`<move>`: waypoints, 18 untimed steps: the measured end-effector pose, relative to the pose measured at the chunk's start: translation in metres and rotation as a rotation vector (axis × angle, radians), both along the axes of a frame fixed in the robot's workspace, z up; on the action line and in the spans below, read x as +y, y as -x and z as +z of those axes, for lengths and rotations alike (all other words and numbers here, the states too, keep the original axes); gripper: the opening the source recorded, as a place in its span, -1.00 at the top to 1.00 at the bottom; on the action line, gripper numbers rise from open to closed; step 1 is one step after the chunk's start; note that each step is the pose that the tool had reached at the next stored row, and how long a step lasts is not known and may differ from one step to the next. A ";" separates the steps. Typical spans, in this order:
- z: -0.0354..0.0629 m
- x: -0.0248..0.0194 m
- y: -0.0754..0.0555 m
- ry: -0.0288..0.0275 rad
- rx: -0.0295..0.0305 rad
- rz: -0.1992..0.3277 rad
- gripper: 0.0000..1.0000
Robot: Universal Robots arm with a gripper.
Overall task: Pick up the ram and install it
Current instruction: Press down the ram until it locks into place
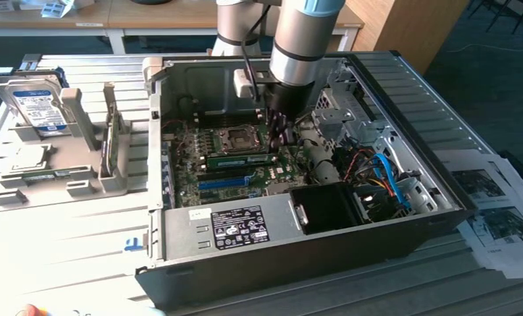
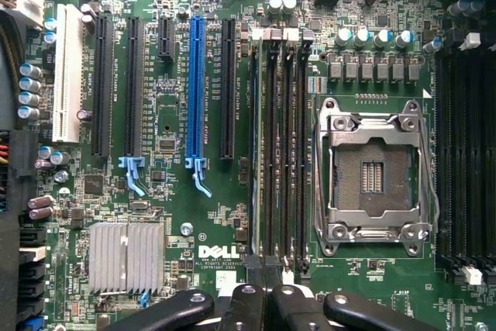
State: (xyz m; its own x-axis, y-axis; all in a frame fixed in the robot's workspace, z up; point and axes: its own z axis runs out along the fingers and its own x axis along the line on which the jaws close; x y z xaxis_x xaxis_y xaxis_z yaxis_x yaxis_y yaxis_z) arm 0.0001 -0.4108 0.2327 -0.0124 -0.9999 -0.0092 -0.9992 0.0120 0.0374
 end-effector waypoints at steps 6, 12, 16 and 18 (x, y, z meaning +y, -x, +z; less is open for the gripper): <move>0.0010 0.0000 0.000 -0.0001 0.0000 0.000 0.80; 0.0011 0.0000 0.010 0.0003 -0.0004 0.000 0.80; 0.0010 0.0000 0.020 0.0001 -0.0012 0.000 0.80; 0.0010 0.0000 0.025 0.0001 -0.0015 0.000 0.80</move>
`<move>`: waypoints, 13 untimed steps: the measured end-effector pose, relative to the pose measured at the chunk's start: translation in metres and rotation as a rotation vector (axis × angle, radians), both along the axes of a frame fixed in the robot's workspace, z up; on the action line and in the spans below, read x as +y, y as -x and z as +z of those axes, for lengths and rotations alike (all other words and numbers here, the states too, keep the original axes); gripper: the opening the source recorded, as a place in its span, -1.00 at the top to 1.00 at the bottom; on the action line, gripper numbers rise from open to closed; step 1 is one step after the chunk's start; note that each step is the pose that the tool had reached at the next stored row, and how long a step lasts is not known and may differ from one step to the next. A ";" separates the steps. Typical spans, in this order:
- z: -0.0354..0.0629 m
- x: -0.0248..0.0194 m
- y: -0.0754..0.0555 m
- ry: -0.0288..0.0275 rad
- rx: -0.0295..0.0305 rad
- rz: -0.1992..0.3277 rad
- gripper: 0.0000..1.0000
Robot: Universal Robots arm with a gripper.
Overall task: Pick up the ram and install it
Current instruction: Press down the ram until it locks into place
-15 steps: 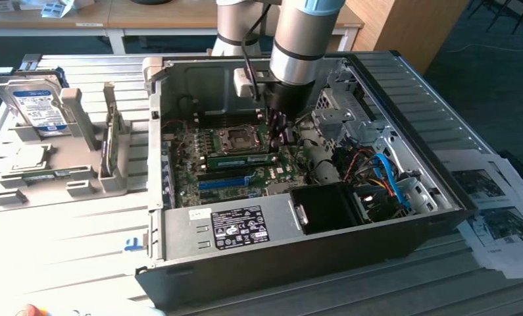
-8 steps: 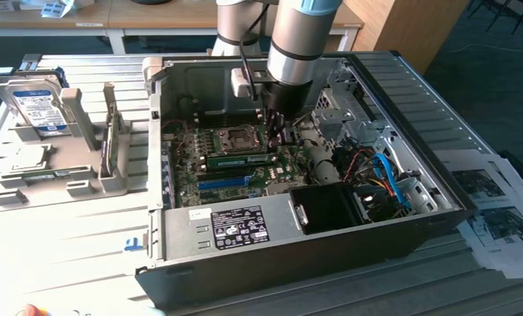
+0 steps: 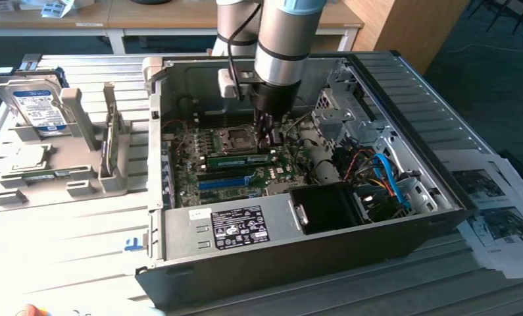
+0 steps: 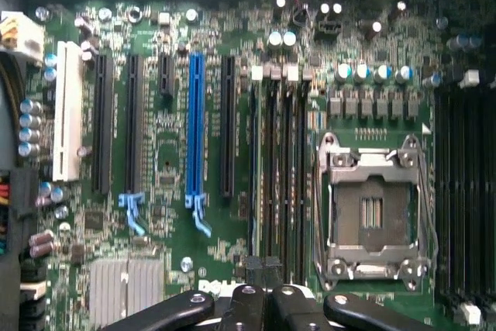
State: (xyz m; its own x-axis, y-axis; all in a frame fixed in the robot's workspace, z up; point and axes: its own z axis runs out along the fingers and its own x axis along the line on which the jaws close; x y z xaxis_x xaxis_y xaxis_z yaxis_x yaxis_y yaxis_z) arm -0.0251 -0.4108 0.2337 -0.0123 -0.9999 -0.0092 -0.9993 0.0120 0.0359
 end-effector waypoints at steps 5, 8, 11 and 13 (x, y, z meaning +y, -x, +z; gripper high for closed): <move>0.0000 0.0000 0.011 0.0000 -0.0004 0.000 0.80; 0.0000 0.0000 0.017 0.0000 -0.0007 0.000 0.80; 0.0000 0.0000 0.023 0.0000 -0.0011 0.000 0.80; 0.0000 0.0000 0.027 0.0000 -0.0013 0.000 0.80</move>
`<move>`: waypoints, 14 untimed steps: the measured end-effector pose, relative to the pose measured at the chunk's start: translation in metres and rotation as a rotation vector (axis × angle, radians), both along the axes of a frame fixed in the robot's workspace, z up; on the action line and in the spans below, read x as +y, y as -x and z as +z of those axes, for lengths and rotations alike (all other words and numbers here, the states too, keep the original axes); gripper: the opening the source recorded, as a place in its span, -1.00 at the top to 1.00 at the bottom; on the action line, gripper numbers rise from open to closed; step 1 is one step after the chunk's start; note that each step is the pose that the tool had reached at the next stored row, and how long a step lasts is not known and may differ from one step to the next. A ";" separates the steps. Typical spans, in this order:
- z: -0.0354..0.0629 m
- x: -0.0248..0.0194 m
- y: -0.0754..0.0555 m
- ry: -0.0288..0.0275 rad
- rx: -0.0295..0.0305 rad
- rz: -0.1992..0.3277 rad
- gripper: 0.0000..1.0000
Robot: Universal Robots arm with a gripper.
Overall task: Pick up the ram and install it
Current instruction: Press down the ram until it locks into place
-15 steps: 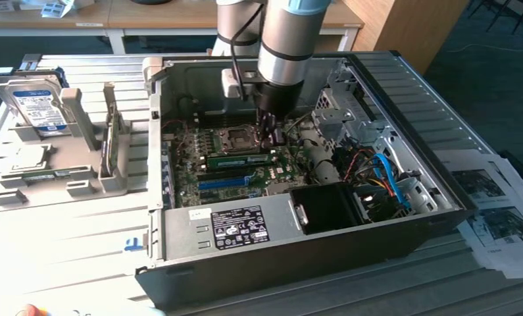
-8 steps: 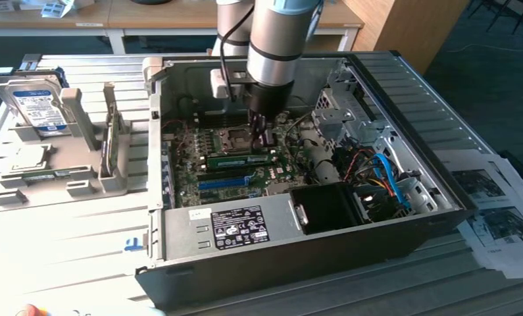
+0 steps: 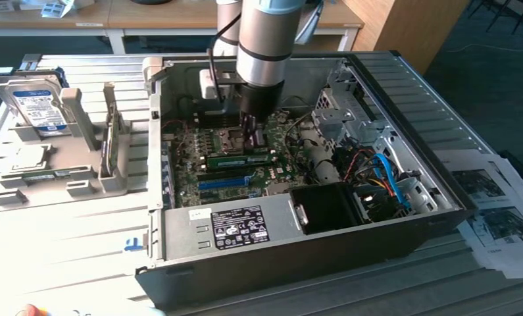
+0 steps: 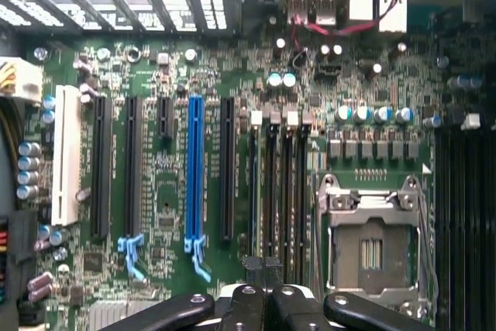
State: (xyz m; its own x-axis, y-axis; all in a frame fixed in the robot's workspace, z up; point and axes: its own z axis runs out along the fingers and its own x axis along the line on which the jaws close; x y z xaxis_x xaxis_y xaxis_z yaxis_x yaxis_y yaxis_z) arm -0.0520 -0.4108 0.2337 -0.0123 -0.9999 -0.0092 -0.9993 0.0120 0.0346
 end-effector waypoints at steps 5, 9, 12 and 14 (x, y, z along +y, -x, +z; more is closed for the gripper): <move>0.0000 0.0000 0.009 0.0000 -0.0002 0.000 0.80; 0.0000 0.0000 0.016 0.0000 -0.0005 0.000 0.80; 0.0000 0.0000 0.020 0.0000 -0.0006 0.000 0.80; 0.0000 0.0000 0.022 0.0000 -0.0006 0.000 0.80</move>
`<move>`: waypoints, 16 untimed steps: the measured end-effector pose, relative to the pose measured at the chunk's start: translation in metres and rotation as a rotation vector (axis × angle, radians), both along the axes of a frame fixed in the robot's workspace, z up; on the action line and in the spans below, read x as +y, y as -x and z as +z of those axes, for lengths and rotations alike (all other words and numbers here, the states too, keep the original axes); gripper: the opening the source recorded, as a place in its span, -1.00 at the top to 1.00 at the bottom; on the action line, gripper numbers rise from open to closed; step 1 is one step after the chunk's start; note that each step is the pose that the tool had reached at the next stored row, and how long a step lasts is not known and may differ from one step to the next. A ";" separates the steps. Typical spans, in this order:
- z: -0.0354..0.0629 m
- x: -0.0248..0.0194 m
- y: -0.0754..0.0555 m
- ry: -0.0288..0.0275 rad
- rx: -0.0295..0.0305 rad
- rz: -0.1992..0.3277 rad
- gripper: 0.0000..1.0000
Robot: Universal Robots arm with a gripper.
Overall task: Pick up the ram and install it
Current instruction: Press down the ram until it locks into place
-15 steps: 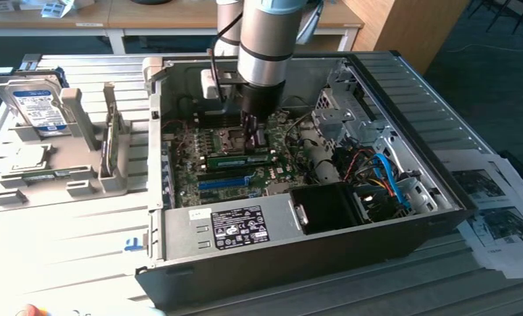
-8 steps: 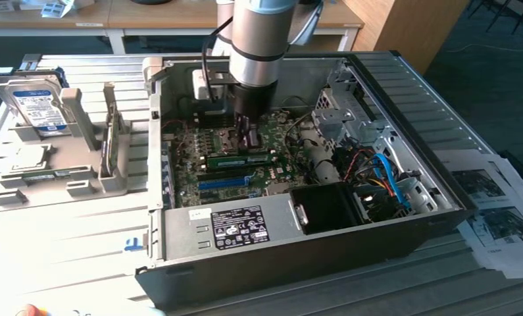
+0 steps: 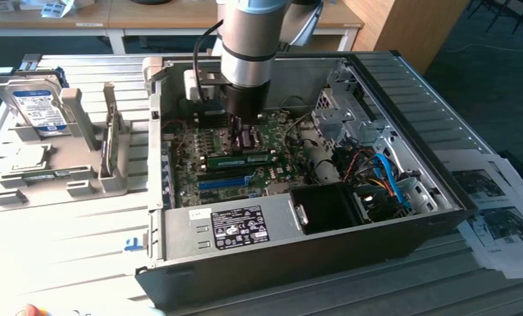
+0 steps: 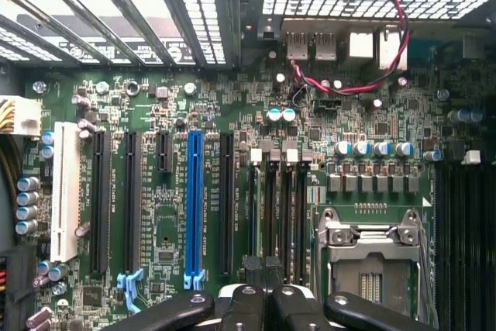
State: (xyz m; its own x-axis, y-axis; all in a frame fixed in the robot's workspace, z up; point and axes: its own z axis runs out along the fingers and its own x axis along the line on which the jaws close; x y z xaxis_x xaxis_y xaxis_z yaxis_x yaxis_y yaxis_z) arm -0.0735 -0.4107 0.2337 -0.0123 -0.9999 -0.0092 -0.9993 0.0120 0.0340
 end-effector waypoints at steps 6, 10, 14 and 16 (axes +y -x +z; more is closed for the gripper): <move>0.0000 0.0000 0.001 -0.0001 0.0000 0.000 0.80; 0.0000 -0.0001 0.001 0.0000 0.0000 0.000 0.80; 0.0000 -0.0003 0.001 0.0002 0.0000 0.000 0.80; 0.0000 -0.0009 0.001 0.0003 0.0000 0.000 0.80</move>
